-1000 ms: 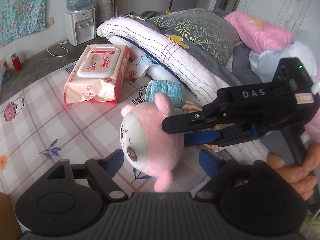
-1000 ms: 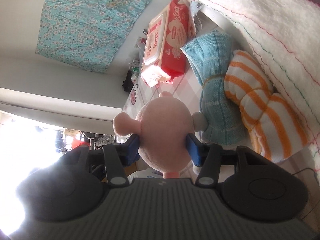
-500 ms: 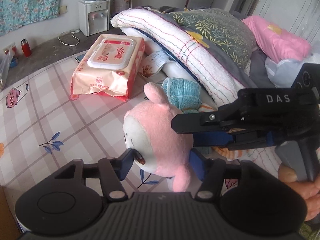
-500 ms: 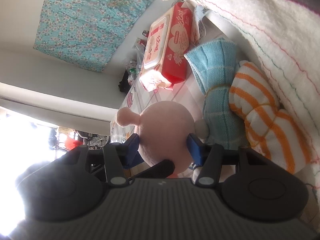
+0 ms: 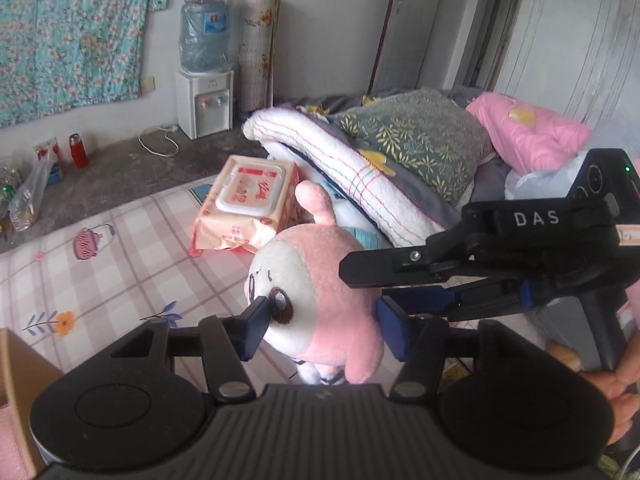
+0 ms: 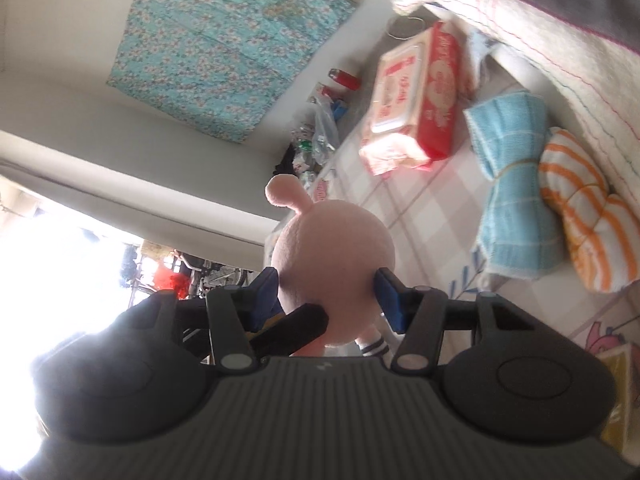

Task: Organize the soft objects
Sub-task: 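Lift and carry the pink plush toy with both grippers over the box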

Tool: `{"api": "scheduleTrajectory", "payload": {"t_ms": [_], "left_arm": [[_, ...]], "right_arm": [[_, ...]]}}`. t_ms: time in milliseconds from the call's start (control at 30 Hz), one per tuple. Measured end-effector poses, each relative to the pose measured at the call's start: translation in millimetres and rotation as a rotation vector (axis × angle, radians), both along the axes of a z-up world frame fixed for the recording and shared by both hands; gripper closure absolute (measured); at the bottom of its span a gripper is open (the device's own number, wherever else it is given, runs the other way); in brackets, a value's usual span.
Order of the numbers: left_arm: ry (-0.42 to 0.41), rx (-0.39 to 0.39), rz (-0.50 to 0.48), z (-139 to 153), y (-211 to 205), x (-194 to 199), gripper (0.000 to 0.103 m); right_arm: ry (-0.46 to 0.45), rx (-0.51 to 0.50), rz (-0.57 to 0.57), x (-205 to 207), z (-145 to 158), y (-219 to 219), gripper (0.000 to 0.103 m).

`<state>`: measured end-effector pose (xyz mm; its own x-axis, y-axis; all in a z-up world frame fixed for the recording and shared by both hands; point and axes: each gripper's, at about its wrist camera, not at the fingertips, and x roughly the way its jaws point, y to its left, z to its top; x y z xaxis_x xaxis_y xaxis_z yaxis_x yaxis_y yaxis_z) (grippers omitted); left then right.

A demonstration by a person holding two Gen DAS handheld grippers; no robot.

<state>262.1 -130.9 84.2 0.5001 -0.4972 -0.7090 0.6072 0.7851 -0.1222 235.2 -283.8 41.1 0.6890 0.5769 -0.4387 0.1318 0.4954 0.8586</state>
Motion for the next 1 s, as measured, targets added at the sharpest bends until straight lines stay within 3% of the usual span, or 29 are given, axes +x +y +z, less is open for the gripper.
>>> {"api": "scheduleTrajectory", "payload": {"t_ms": [300,600,800,1000], "left_arm": [[-0.092,-0.047,0.083,43.9,63.9,-41.2,0.043],[-0.149,-0.041,0.311,75.2,177.1,-83.4,0.044],[-0.106,0.027,0.479,69.4,254.8,-102.8,0.044],[-0.002,0.126,0.563,38.8,306.5,-108.5,0.044]], "right_arm": [[-0.077,-0.046,0.089,-26.5,66.6,64.6,0.049],[-0.118,-0.023,0.317,-21.7,106.4,187.2,0.049],[-0.051,0.013,0.497,-10.8,96.9,292.2,0.048],[0.074,-0.004,0.633,-12.2,62.6,382.7,0.048]]}}
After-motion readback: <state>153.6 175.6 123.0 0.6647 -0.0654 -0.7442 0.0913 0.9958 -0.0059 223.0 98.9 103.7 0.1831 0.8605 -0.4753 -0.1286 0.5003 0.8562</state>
